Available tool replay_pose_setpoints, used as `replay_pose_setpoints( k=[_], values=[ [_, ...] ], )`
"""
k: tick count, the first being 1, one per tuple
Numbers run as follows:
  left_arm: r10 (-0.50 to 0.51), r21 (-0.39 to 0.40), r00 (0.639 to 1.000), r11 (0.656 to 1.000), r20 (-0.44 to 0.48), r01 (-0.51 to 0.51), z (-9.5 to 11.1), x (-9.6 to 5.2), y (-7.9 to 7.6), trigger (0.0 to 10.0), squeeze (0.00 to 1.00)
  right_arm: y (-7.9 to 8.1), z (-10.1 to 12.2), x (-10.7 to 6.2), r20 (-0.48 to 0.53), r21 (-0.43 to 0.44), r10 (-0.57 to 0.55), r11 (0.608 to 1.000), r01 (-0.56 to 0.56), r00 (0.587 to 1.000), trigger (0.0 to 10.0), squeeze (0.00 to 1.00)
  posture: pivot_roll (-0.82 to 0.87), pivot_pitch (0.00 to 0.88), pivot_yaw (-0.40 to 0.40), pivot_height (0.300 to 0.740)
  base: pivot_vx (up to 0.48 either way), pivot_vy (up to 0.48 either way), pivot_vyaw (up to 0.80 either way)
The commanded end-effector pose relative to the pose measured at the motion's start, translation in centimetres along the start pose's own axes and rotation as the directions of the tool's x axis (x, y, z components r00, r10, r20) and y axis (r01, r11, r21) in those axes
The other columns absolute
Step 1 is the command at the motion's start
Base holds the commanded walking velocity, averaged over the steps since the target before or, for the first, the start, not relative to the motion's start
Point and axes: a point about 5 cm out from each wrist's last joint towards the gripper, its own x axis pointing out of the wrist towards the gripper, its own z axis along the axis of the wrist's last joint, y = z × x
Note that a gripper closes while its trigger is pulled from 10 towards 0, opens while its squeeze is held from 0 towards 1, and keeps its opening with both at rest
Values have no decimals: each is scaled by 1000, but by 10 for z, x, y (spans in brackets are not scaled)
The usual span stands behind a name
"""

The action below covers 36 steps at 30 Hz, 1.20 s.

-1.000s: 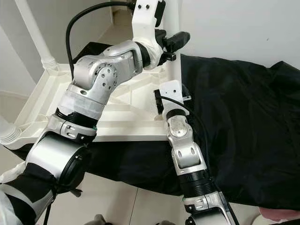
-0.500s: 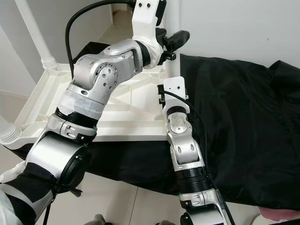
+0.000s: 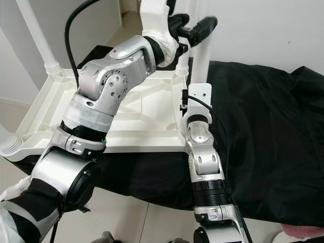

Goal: Building children table

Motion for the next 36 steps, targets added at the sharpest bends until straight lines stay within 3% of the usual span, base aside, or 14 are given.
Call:
replay_pose_setpoints(
  k=[1,6,10,15,18,27,30,36],
  values=[
    [-70,-16,997,997,31,71,2,-4,-2,10000,0,-5,1,2,7,18,-16,1000,16,1000,10000,0,-55,0,-20,740,0,0,0],
    [-29,-33,999,999,40,30,-1,-11,7,10000,0,-13,0,2,10,29,-35,999,35,999,10000,0,-55,0,-23,740,0,0,0],
    [44,47,996,998,79,-48,-11,-24,19,10000,0,-15,1,0,30,37,-7,999,6,1000,10000,0,-57,0,-20,740,0,0,0],
    [65,53,996,996,54,-68,-21,-31,24,10000,0,-19,0,-3,37,53,-12,999,10,999,10000,0,-53,0,-23,740,0,0,0],
    [101,92,994,990,29,-104,-38,-44,31,10000,0,-23,-5,-9,43,47,29,998,-31,999,10000,0,-54,0,-24,740,0,0,0],
    [105,103,994,989,-9,-104,-58,-60,35,10000,0,-28,-8,-15,67,47,75,996,-78,995,10000,0,-55,0,-24,740,0,0,0],
    [111,134,992,986,-61,-102,-78,-73,34,10000,0,-34,-13,-21,79,63,79,995,-84,994,10000,0,-55,0,-24,740,0,0,0],
    [92,167,988,983,-127,-70,-97,-85,30,10000,0,-38,-17,-27,106,52,91,994,-97,990,10000,0,-54,0,-20,740,0,0,0]
  ],
)
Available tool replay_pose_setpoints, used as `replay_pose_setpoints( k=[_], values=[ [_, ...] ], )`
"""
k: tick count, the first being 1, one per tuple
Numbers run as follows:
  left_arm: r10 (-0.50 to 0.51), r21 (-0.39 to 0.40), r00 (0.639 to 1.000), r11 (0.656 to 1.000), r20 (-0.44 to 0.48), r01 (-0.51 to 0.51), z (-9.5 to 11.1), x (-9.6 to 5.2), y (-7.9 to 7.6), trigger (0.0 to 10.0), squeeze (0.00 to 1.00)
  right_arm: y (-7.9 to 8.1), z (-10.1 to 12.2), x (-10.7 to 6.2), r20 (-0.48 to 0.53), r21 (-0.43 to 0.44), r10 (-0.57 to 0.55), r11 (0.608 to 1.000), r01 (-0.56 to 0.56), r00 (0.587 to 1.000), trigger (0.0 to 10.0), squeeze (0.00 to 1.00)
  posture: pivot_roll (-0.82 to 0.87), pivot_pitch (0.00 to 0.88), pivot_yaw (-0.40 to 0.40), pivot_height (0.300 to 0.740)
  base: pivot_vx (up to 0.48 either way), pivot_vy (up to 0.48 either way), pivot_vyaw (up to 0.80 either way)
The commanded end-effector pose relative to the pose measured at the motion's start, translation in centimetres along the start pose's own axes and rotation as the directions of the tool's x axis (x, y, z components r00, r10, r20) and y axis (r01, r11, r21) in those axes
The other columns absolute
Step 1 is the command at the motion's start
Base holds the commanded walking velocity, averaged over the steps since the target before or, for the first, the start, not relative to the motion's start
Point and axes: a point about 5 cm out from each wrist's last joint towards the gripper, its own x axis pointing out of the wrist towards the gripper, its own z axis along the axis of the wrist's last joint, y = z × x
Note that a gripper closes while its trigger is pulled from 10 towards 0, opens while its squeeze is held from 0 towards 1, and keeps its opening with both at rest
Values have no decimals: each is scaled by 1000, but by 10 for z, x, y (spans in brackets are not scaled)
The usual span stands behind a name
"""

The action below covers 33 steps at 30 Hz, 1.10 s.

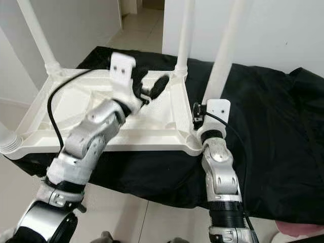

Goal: Building children table

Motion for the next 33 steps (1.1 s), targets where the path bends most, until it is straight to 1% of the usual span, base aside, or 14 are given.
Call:
replay_pose_setpoints(
  k=[1,4,6,9,13,15,18,21,24,27,28,30,31,33],
  values=[
    [-135,36,991,990,-9,136,-3,-3,-11,10000,0,-3,2,-3,35,15,19,1000,-20,999,10000,0,-54,0,-20,740,0,0,0],
    [-140,34,990,989,-27,141,-8,-6,-10,10000,0,-4,1,-4,38,33,30,999,-31,999,10000,0,-56,0,-18,740,0,0,0],
    [-155,61,987,986,-53,158,-16,-12,-10,10000,0,-6,2,-6,56,47,34,998,-37,998,10000,0,-54,0,-17,740,0,0,0],
    [-159,64,986,985,-58,162,-18,-14,-10,10000,0,-6,2,-7,59,44,37,998,-40,998,10000,0,-54,0,-15,740,0,0,0],
    [-180,107,980,976,-89,189,-27,-21,-13,10000,0,-3,0,-9,65,80,81,993,-86,995,10000,0,-52,0,-15,740,0,0,0],
    [-199,128,975,969,-104,211,-31,-23,-17,10000,0,-1,-2,-10,64,60,99,993,-103,993,10000,0,-51,0,-13,740,0,0,0],
    [-206,134,973,966,-107,220,-33,-24,-19,10000,0,1,-3,-10,62,50,114,992,-117,992,10000,0,-51,0,-13,740,0,0,0],
    [-237,153,963,955,-125,255,-37,-29,-23,10000,0,3,-4,-12,82,38,168,984,-172,982,10000,0,-49,0,-16,740,0,0,0],
    [-252,165,958,948,-136,273,-40,-33,-25,10000,0,2,-6,-13,89,23,192,981,-194,977,10000,0,-50,0,-17,740,0,0,0],
    [-283,169,946,936,-160,309,-44,-37,-27,10000,0,2,-6,-14,96,-1,212,977,-213,973,10000,0,-49,0,-19,740,0,0,0],
    [-312,167,932,925,-183,342,-47,-42,-27,10000,0,1,-7,-14,99,-18,229,973,-228,968,10000,0,-47,0,-21,740,0,0,0],
    [-312,167,932,925,-183,342,-47,-42,-27,10000,0,1,-7,-14,99,-18,229,973,-228,968,10000,0,-47,0,-21,740,0,0,0],
    [-334,156,922,917,-196,366,-49,-45,-27,10000,0,-1,-8,-15,99,-35,241,970,-239,965,10000,0,-47,0,-23,740,0,0,0],
    [-345,149,916,914,-204,377,-50,-48,-27,10000,0,-3,-10,-15,98,-40,248,969,-245,964,10000,0,-45,0,-26,740,0,0,0]
  ],
)
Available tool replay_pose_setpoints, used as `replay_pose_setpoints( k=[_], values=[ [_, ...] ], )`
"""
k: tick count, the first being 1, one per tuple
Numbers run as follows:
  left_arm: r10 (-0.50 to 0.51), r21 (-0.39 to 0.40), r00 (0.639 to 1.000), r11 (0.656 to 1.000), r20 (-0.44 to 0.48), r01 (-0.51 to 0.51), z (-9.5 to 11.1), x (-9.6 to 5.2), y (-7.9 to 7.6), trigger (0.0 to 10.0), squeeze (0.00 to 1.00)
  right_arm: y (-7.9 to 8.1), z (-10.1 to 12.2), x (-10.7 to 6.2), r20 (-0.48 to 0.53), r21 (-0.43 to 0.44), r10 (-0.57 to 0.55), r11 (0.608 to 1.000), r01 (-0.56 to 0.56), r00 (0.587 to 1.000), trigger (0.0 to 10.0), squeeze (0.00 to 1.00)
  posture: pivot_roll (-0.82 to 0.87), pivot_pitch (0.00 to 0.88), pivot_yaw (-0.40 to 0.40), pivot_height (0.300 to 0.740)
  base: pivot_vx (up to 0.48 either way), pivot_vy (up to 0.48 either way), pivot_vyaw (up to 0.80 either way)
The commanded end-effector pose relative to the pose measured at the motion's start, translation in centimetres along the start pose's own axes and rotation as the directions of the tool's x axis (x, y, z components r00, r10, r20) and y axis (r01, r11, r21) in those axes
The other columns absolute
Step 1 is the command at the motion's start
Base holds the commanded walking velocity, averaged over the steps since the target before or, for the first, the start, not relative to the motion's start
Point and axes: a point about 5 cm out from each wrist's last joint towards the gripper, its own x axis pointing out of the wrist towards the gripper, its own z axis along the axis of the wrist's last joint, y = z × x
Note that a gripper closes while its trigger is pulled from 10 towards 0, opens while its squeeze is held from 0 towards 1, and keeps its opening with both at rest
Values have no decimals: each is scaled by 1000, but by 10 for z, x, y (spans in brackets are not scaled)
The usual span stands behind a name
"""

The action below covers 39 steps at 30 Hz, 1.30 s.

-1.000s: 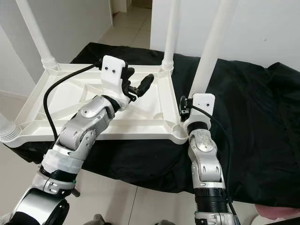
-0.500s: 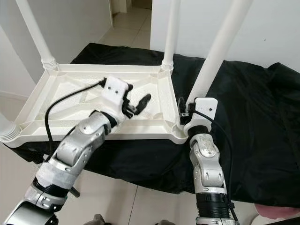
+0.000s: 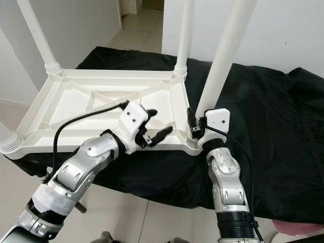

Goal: Building children table

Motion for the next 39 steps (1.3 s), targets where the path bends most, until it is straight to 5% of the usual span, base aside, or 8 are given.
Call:
replay_pose_setpoints(
  k=[1,39],
  values=[
    [-27,-1,1000,1000,4,27,1,-1,-4,10000,0,-1,-2,-2,3,-8,10,1000,-10,1000,10000,0,-45,0,-26,740,0,0,0],
    [-108,14,993,994,-53,108,-2,-9,-3,10000,0,9,-33,-6,-59,-149,265,951,-271,963,10000,0,-25,0,-15,740,0,0,0]
  ],
)
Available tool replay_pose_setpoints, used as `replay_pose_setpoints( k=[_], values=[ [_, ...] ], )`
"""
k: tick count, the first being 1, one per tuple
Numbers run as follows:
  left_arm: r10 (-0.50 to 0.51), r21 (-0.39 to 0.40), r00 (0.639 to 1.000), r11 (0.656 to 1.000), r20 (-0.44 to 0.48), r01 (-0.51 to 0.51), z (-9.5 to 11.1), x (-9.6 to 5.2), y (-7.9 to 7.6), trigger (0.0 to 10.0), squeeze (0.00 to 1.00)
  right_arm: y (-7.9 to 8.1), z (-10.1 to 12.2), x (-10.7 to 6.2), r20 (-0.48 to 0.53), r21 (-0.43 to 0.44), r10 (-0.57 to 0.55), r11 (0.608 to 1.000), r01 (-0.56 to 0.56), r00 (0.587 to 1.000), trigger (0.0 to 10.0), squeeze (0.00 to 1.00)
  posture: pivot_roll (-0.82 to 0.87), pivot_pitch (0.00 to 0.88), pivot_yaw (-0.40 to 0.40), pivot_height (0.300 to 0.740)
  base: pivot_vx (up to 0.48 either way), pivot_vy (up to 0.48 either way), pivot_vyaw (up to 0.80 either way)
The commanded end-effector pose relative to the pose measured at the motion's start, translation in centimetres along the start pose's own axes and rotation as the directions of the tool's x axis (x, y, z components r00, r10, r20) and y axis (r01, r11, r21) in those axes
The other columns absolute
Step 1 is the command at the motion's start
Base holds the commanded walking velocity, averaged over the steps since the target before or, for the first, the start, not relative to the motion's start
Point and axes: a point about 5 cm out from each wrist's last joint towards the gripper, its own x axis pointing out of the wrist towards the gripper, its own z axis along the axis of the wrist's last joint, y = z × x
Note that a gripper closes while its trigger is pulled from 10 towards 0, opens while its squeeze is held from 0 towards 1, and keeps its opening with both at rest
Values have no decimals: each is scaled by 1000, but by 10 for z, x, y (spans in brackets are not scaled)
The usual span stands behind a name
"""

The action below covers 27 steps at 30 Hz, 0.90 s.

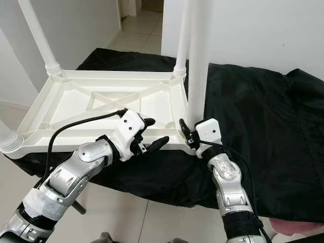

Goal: Building children table

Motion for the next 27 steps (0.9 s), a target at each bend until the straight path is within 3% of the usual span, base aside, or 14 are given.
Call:
replay_pose_setpoints(
  k=[1,4,7,12,27],
  values=[
    [-93,19,996,995,-3,93,4,0,-3,10000,0,5,-9,-1,-39,8,40,999,-40,998,10000,0,-25,0,-15,740,0,0,0],
    [-93,21,996,995,-2,93,5,0,-3,10000,0,7,-12,-1,-52,26,57,998,-56,997,10000,0,-24,0,-15,740,0,0,0],
    [-91,22,996,996,-2,91,5,0,-3,10000,0,7,-20,1,-98,138,50,990,-37,994,10000,0,-23,0,-16,740,0,0,0],
    [-90,22,996,996,0,90,6,1,-4,10000,0,7,-27,4,-146,236,37,972,-2,989,10000,0,-21,0,-18,740,0,0,0],
    [-87,25,996,996,0,87,6,0,-4,10000,0,7,-37,5,-216,299,42,954,25,975,10000,0,-19,0,-22,740,0,0,0]
  ],
)
